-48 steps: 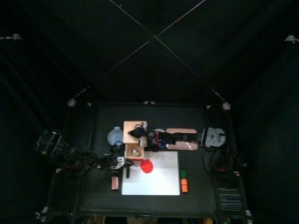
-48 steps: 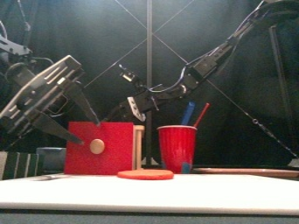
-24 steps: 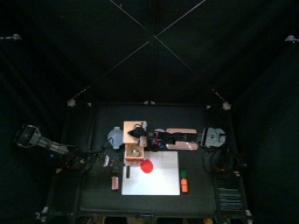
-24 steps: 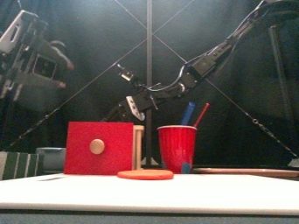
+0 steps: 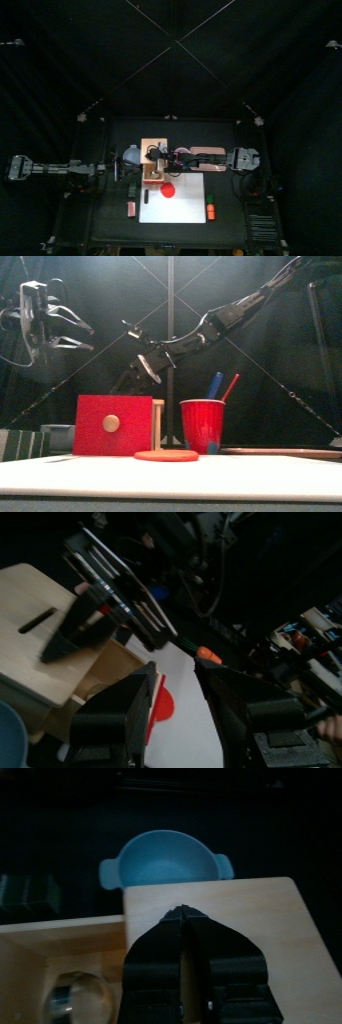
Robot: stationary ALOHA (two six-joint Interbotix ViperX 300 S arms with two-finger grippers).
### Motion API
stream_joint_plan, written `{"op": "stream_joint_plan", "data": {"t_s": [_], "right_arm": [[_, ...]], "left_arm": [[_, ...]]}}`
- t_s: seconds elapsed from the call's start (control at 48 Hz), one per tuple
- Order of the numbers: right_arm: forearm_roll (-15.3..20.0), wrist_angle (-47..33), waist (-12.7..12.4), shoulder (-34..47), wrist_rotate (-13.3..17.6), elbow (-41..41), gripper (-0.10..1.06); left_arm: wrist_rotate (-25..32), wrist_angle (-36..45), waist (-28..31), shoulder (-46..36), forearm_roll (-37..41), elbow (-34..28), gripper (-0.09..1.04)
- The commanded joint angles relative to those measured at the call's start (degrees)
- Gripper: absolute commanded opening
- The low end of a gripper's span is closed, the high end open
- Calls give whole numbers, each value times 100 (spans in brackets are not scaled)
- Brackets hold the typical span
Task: Get the cutter from the drawer then cut the dough then place the extra dough in the bowl
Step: Place the cutter on the board
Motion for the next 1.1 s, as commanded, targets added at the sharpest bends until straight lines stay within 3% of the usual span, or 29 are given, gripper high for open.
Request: {"op": "stream_joint_plan", "data": {"t_s": [0.021,0.229,0.417,0.562,0.833,0.938,1.104], "right_arm": [[26,44,105,-545,9,-105,3],[185,448,237,-1178,18,-97,3],[413,1731,352,-1494,-9,-167,7],[571,2479,431,-1521,-9,-281,22],[1151,2979,501,-1318,0,-466,69],[1151,3155,492,-1178,-9,-580,78],[1134,3331,483,-914,-53,-721,78]], "left_arm": [[26,-53,202,-62,237,-70,77],[149,-62,431,-70,589,-62,77],[510,-62,721,-97,905,-44,77],[967,-123,905,-141,1222,-35,77],[1591,-431,914,-272,1450,-62,77],[1652,-650,905,-387,1468,-44,77],[1661,-835,870,-483,1626,-35,77]]}}
